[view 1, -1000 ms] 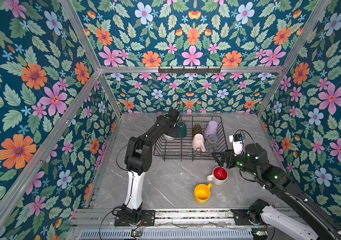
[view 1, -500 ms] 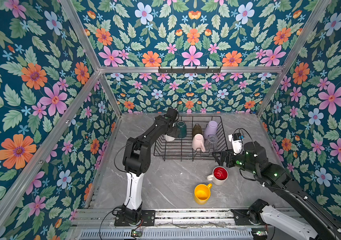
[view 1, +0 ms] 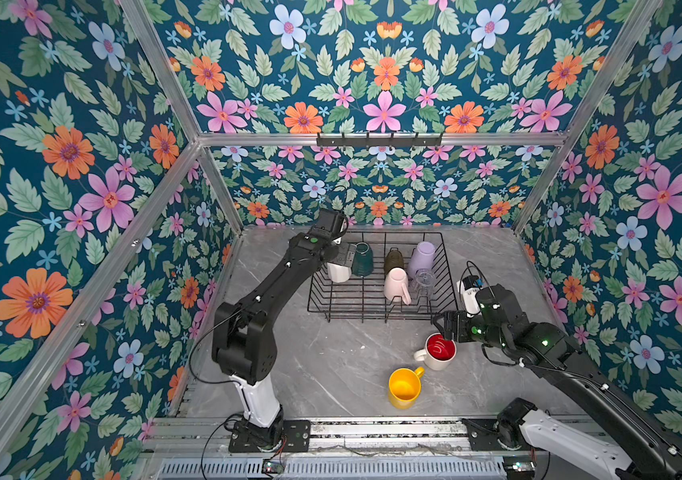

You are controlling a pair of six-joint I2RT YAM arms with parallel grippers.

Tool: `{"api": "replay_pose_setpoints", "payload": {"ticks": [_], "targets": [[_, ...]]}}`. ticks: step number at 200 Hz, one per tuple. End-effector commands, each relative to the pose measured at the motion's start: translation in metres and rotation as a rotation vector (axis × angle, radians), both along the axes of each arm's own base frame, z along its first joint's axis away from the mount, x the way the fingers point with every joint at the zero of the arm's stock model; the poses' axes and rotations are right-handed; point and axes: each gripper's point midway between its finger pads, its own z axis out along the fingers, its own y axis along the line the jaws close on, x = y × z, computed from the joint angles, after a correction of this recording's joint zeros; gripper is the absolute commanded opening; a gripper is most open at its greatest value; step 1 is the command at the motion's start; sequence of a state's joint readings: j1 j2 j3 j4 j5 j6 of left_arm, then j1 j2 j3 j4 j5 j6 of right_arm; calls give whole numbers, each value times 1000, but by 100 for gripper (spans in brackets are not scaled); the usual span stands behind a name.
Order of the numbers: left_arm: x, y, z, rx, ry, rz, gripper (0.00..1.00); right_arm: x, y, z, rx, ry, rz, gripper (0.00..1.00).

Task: Load the cups into the dish rack
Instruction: 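Open the left gripper and lift away while the right reaches the red-lined mug, then close the right gripper on the red-lined white mug's rim and lift it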

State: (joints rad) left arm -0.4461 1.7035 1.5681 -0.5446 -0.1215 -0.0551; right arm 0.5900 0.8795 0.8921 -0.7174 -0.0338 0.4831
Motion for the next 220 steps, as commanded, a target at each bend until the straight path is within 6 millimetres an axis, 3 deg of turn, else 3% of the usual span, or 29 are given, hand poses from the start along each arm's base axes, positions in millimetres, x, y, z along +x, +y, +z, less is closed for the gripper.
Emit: {"api": "replay_pose_setpoints", "payload": {"ticks": [1,22,44,116,171,220], "targets": [[-2,5,49,-100,-200,28,100,-14,-16,-27,-54,111,-71,73],[-24,13,75,-183,-326,27,100,-21,-26,-45,-87,169,-124,64],[-50,22,86,-248,-406,17,100,-24,-34,-60,-112,208,-174,54],[-118,54,78,-321,-461,36,100,-23,-36,-95,-137,281,-233,31],[-142,80,75,-377,-519,131,100,-16,-37,-112,-159,288,-269,22],[-148,85,74,-369,-517,145,100,-7,-31,-124,-164,290,-266,21]]}}
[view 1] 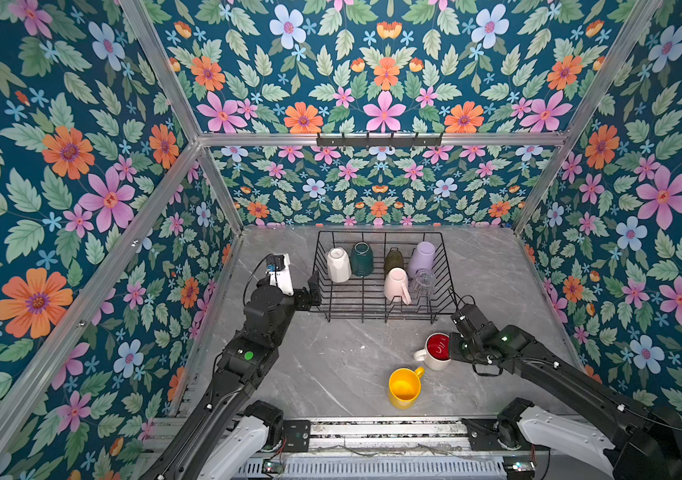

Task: Load the cups into the dish rack
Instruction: 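Close the right gripper on the red-lined white mug's rim and lift it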

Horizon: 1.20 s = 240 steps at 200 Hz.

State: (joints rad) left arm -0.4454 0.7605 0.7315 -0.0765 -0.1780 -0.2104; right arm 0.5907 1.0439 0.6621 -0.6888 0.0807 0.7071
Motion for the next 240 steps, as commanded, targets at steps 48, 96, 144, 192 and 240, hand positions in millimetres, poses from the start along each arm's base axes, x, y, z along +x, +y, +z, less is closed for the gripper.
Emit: {"api": "replay_pose_setpoints", "payload": {"ticks": [48,96,144,192,240], "targets": [[-1,6,3,-15,-7,32,100,14,4,-11,-13,-20,-13,9],[-1,7,2,-11,-9,36,100,9,-1,-5,-15,-25,-23,0],[2,11,5,-37,-21,68,100,-6,-13,22,12,-65,-51,0],[-1,-2,16,-75,-58,-9,100,-17,-30,73,51,-177,-82,0],[-19,-45,35,-143,-119,-289,98,3,15,131,313,-318,9,0]]}}
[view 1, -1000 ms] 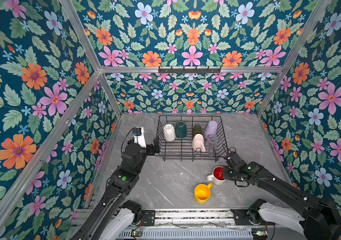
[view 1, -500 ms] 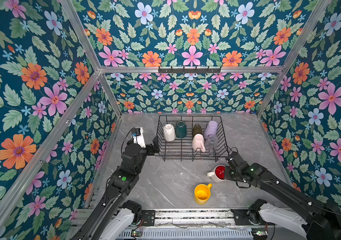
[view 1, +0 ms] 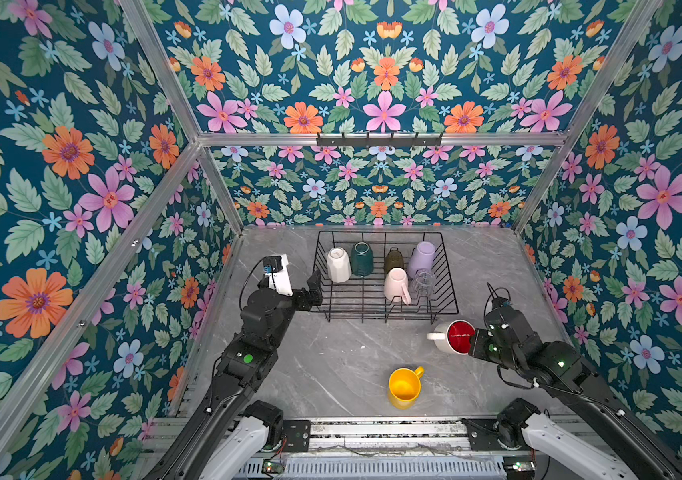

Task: Load the cups into the dish rack
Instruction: 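Close the right gripper on the red-lined white mug's rim and lift it, then raise the red-lined mug above the rack while the left gripper approaches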

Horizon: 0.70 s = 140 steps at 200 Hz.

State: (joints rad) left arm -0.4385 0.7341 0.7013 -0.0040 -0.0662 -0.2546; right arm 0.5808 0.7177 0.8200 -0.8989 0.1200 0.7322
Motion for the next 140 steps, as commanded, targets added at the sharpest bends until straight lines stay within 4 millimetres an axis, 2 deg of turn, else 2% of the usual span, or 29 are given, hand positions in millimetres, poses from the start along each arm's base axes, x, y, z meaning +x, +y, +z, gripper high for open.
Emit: {"api": "replay_pose_setpoints", "payload": {"ticks": [1,37,75,92,119,140], "targets": [[-14,-31,26,-56,-84,-199,98,16,35,31,172,-88,80,0],[-46,-69,43,-56,-148,-487,99,33,78,65,341,-141,199,0],[-82,-97,44,-61,-192,-757,99,45,103,106,526,-210,276,0],[-88,-103,44,-63,-199,-815,98,49,111,120,614,-225,313,0],[-98,-114,45,-63,-206,-932,98,52,120,125,688,-223,355,0],[-102,-121,42,-65,-194,-997,98,51,129,137,750,-229,405,0]]}}
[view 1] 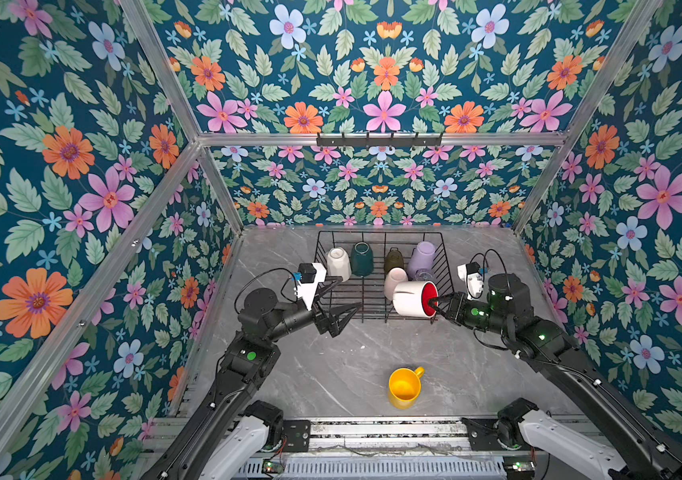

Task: Load the cups into the dish rack
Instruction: 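Raise the red-lined mug above the rack while the left gripper approaches, then grasp the red-lined mug's closed end with the left gripper, holding with right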

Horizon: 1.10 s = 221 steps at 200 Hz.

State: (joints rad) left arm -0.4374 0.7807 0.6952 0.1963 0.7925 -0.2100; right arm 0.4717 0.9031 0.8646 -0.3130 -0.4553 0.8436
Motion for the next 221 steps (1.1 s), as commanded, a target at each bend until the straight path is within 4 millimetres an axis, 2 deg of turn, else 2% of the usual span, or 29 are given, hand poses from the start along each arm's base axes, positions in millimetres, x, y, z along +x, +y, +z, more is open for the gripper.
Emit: {"api": "replay_pose_setpoints", "payload": {"ticks": [1,29,99,186,221], "targets": [[-17,-10,10,-13,-54,-139,98,-2,21,47,168,-108,108,0],[-19,-17,10,-7,-39,-203,97,-3,30,60,233,-124,159,0],[-17,-17,8,4,-49,-192,97,-3,52,80,355,-137,288,0],[-17,-17,14,10,-72,-198,98,-19,93,83,359,-139,428,0],[-18,-17,15,11,-75,-203,98,-21,102,83,372,-130,453,0]]}}
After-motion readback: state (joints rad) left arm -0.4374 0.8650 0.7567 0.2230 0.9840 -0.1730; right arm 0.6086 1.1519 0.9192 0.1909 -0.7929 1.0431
